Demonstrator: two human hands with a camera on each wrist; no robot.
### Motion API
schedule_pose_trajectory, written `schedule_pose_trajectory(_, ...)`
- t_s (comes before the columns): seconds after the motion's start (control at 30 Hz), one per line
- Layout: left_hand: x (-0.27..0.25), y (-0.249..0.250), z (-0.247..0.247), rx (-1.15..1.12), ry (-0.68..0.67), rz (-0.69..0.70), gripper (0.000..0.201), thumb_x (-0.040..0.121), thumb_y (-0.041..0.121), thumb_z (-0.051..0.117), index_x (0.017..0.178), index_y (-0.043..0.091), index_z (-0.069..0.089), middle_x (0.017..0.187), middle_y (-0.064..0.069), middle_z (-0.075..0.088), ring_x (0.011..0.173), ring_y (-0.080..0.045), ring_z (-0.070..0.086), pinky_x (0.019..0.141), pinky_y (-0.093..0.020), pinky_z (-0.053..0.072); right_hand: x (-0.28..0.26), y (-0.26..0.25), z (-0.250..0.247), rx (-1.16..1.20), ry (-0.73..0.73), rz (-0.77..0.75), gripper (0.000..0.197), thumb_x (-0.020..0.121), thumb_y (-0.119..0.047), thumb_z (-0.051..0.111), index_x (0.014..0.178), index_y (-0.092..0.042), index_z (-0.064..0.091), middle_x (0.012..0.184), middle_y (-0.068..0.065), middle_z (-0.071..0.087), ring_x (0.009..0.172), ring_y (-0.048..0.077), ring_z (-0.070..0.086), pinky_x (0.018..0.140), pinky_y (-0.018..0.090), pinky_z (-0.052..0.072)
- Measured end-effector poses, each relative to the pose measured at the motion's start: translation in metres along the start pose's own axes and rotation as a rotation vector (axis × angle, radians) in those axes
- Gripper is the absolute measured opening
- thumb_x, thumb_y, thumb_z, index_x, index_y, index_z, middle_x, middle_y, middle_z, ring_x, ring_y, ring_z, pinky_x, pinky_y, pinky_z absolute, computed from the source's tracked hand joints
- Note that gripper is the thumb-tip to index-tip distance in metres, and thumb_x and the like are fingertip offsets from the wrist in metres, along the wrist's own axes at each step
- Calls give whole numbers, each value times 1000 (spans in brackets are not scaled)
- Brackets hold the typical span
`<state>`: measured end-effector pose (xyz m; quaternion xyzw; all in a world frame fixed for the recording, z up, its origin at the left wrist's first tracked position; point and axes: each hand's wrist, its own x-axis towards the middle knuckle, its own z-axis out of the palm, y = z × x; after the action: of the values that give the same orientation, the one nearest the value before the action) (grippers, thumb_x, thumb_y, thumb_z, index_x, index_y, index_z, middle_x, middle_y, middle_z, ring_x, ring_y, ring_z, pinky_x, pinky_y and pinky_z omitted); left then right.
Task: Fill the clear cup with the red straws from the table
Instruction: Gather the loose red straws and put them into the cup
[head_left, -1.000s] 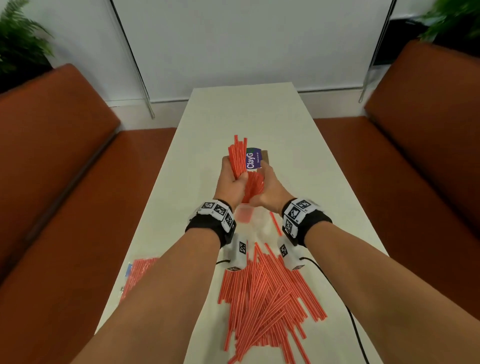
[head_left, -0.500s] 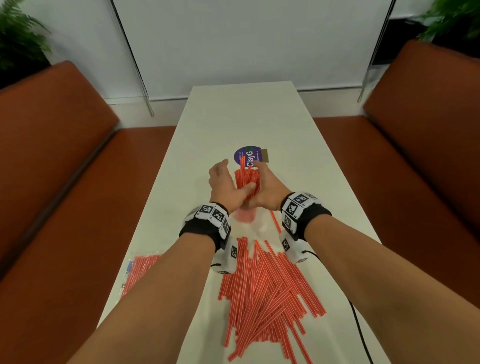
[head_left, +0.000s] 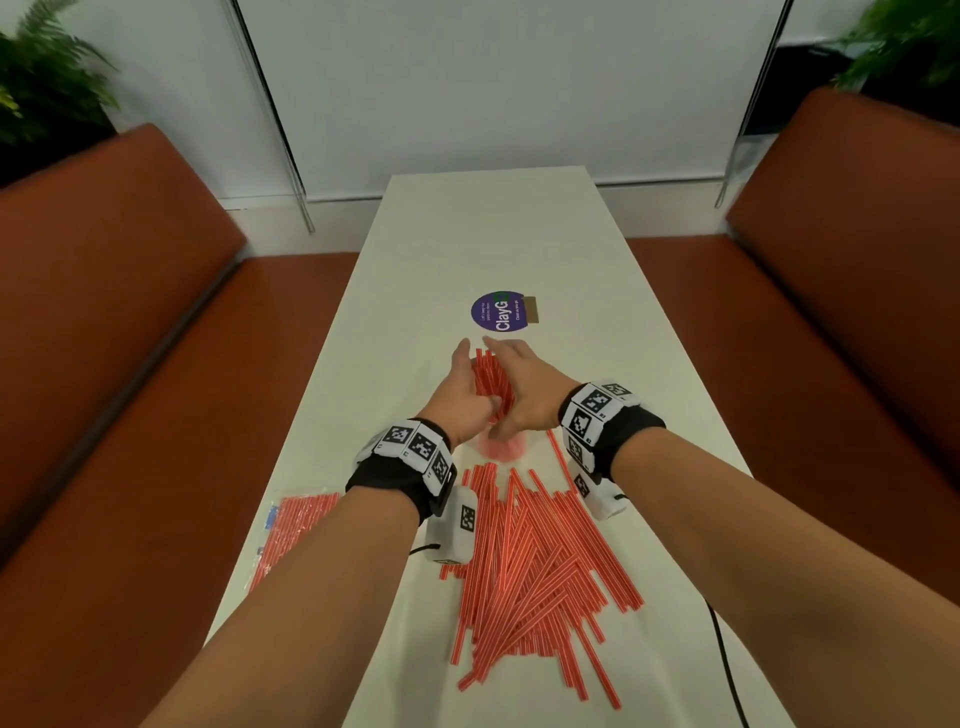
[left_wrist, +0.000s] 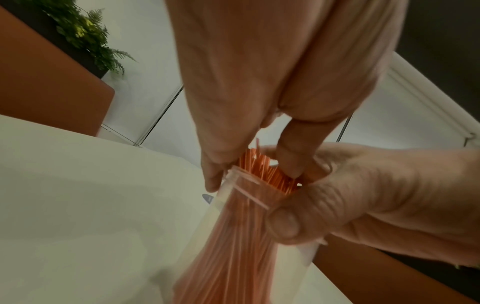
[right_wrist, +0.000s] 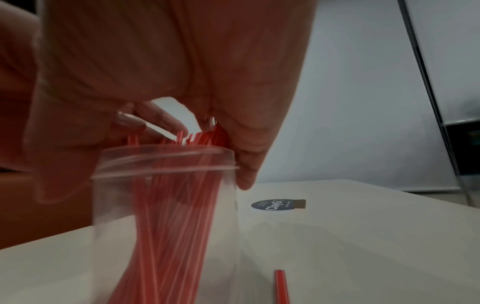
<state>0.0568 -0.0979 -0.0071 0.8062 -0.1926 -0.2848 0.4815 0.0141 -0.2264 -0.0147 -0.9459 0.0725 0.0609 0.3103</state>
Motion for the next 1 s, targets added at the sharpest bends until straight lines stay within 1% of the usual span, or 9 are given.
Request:
schedule_pose_trajectory(0.17, -16, 1, -7, -22, -28, -36, 104, 85, -5, 58, 152, 26, -16, 161, -7, 15, 145, -26, 28, 114, -44, 33, -16, -6, -5, 44, 30, 21, 136, 54, -32, 89, 151, -16, -6, 159, 9, -2, 147, 28, 12, 118, 40, 23)
schedule_pose_trajectory(0.27, -31, -6, -18, 76, 31, -108, 105, 83, -2, 59, 153, 20, -16, 161, -13, 13, 147, -28, 24, 115, -42, 32, -31, 2, -18, 105, 74, 180, 142, 44, -46, 90, 150, -14, 0, 155, 14, 17, 143, 31, 21, 115, 46, 28)
schedule_pose_trajectory(0.33, -47, -13, -21, 219, 65, -177, 95, 85, 1, 56, 153, 10, -8, 158, -18, 23, 142, -31, 31, 110, -37, 34, -47, 12, -20, 20, -27, 316, 124, 53, -46, 87, 146, -5, 16, 148, 14, 34, 137, 32, 35, 110, 44, 35)
schedule_pose_trajectory(0.43, -76, -29, -10, 453, -42, -273, 86, 82, 19, 67, 150, 3, 16, 149, -17, 38, 134, -31, 42, 99, -33, 40, -74, 17, 1, -204, -252, 388, 89, 80, -47, 67, 146, -5, 24, 152, 14, 33, 138, 31, 36, 112, 42, 33)
schedule_pose_trajectory(0.57, -104, -54, 25, 704, -323, -275, 130, 46, 65, 79, 150, 16, 20, 154, -10, 30, 140, -29, 33, 114, -43, 34, -96, 21, 36, -336, -256, 286, 56, 98, -43, 32, 130, -1, 50, 148, 19, 38, 130, 36, 43, 111, 44, 34)
schedule_pose_trajectory(0.63, -115, -61, 41, 836, -347, -221, 139, 48, 62, 82, 153, 15, 6, 158, -11, 13, 146, -31, 15, 119, -47, 23, -108, 25, 40, -298, -231, 293, 54, 101, -37, 27, 114, 3, 60, 140, 21, 46, 124, 35, 49, 108, 44, 37)
schedule_pose_trajectory(0.73, -126, -66, 53, 950, -281, -149, 136, 55, 48, 86, 153, 10, 1, 156, -11, 15, 144, -31, 17, 118, -46, 26, -127, 29, 41, -326, -195, 247, 43, 101, -29, 32, 113, 3, 60, 125, 21, 55, 111, 32, 56, 99, 43, 45)
schedule_pose_trajectory(0.83, -128, -65, 59, 971, -189, -144, 121, 62, 42, 83, 151, 5, 9, 147, -11, 28, 136, -31, 27, 112, -42, 35, -143, 27, 51, -380, -172, 227, 40, 96, -35, 46, 113, 0, 56, 118, 17, 55, 106, 31, 56, 95, 41, 47)
schedule_pose_trajectory(1.0, -130, -53, 70, 907, -88, -133, 77, 82, 29, 67, 142, 2, 27, 137, -15, 35, 128, -32, 36, 107, -37, 36, -153, 10, 61, -223, -137, 245, 58, 89, -35, 59, 133, -3, 40, 132, 18, 50, 122, 33, 49, 104, 41, 41)
